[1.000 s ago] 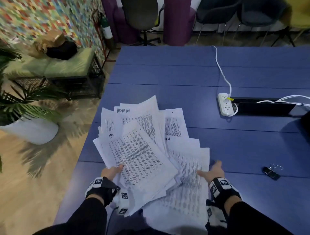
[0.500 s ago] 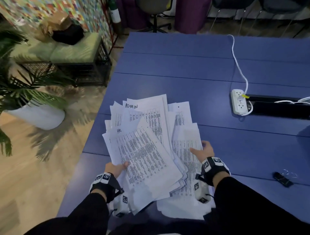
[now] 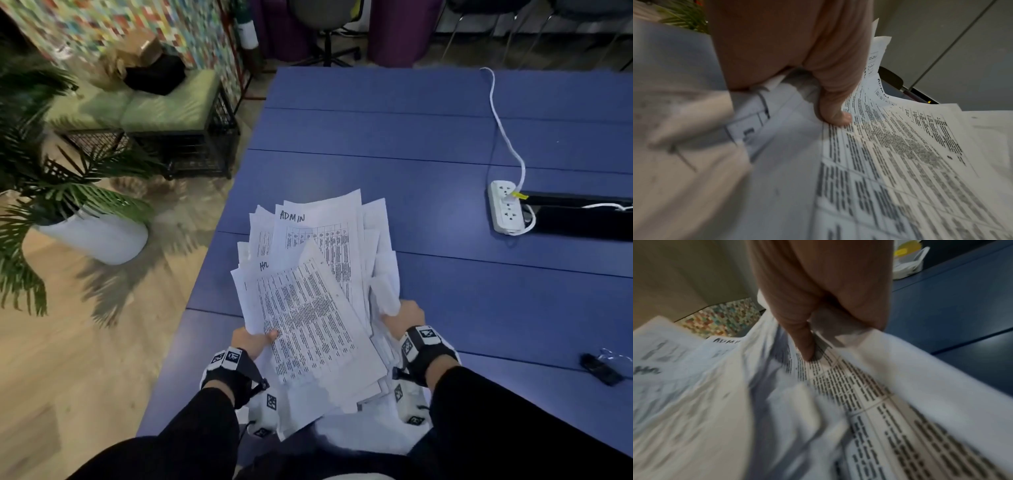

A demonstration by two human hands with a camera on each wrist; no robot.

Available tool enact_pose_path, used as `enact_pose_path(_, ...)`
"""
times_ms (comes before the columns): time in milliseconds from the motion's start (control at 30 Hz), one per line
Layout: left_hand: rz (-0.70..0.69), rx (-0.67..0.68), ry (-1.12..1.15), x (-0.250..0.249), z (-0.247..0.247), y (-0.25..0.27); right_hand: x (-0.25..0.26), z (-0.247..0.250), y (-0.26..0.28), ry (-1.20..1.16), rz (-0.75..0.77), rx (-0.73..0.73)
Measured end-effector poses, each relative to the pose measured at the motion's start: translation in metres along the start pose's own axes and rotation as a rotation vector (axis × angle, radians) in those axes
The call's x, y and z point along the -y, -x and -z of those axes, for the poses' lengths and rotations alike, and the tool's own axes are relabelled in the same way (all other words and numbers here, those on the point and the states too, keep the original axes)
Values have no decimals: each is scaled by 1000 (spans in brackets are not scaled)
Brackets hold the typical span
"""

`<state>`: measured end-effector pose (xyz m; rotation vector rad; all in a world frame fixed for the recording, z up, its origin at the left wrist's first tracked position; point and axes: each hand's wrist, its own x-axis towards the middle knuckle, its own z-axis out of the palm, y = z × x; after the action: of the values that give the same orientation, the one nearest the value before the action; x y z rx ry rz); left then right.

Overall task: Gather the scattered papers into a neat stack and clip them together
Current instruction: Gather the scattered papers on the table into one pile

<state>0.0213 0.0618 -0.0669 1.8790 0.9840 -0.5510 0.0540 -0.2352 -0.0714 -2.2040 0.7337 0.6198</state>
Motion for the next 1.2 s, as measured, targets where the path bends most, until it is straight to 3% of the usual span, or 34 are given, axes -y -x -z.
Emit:
enact_pose_path(133, -52, -171, 14, 8, 8, 4, -42, 44, -2, -96, -122, -165)
enact_pose_path(267, -76, -249, -63, 17, 22, 5, -89, 86, 8, -177, -220, -290)
enact_pose_path(400, -77, -192, -135, 9, 19, 10, -86, 114, 24, -345, -31, -417)
enact_pose_path(533, -106, -110, -151, 3, 3, 15, -45, 144, 53, -513, 204, -505)
enact_pose_path(667, -124, 42, -206, 0, -20, 24, 4, 174, 89, -662, 444, -490)
enact_pose_path(767, -126, 165, -225, 5, -32, 31, 18, 182, 101, -745, 517, -434)
enact_pose_path(833, -124, 178, -207, 10, -35, 30, 19, 181, 105, -794, 532, -419)
enact_pose_path(900, -126, 165, -150, 11, -35, 34, 20, 176, 106, -765, 538, -420)
enact_pose_path(1033, -106, 123, -35, 9, -31, 33, 23, 160, 100, -465, 564, -505)
enact_pose_path(1133, -112, 131, -62, 6, -29, 32, 34, 156, 102, -174, 709, -678)
enact_pose_path(1200, -123, 137, -74, 4, -29, 32, 49, 159, 112, -187, 829, -733)
